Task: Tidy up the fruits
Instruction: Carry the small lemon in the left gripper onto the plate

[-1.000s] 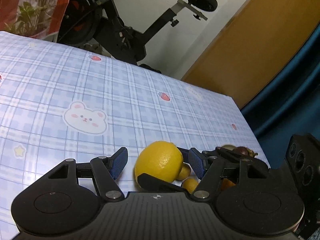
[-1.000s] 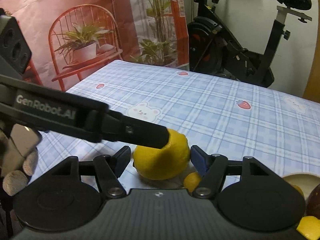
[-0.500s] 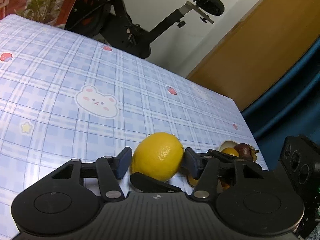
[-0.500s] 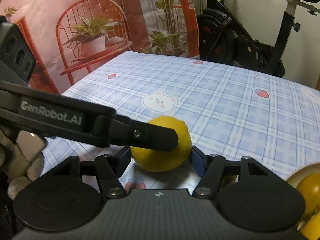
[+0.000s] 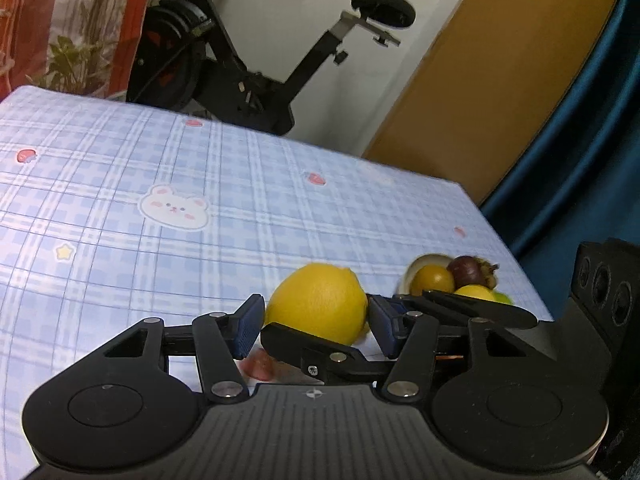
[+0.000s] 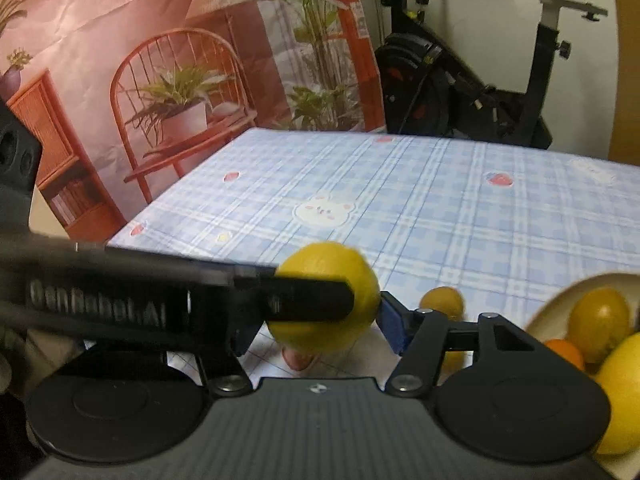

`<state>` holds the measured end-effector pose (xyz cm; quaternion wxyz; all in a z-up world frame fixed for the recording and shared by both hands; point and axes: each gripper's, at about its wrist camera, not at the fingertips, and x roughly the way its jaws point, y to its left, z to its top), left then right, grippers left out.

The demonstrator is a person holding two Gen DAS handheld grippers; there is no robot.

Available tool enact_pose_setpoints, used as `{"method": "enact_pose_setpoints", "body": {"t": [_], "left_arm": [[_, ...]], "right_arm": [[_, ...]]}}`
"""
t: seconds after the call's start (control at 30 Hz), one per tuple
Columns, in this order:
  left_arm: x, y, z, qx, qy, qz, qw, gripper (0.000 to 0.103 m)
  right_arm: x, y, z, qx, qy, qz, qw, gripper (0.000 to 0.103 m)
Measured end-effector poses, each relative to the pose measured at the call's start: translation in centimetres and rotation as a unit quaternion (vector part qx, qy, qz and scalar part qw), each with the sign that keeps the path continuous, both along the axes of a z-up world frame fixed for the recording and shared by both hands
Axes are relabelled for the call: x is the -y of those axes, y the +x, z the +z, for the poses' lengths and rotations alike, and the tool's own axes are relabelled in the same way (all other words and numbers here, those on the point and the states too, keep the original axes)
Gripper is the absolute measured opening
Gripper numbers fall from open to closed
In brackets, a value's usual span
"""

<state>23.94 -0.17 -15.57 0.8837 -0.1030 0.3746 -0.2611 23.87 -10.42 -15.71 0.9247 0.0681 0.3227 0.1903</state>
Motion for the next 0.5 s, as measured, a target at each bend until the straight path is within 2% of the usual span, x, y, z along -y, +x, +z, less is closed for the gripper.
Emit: {"method": "enact_pose_setpoints", "body": {"t": [0.13, 0.5], "left_arm": [[0.5, -1.4, 0.7, 0.002, -0.011, -0.004, 0.9999, 0.06], [3.4, -5.8, 1.5, -0.013, -0.009, -0.024, 0.9996, 0.06]], "right_arm": [[0.7, -2.0, 0.9, 0.011, 0.008, -0.015, 1.0, 0.062], [3.5, -7.8, 1.3, 0.017, 0.038, -0.046, 0.998, 0.061]]}}
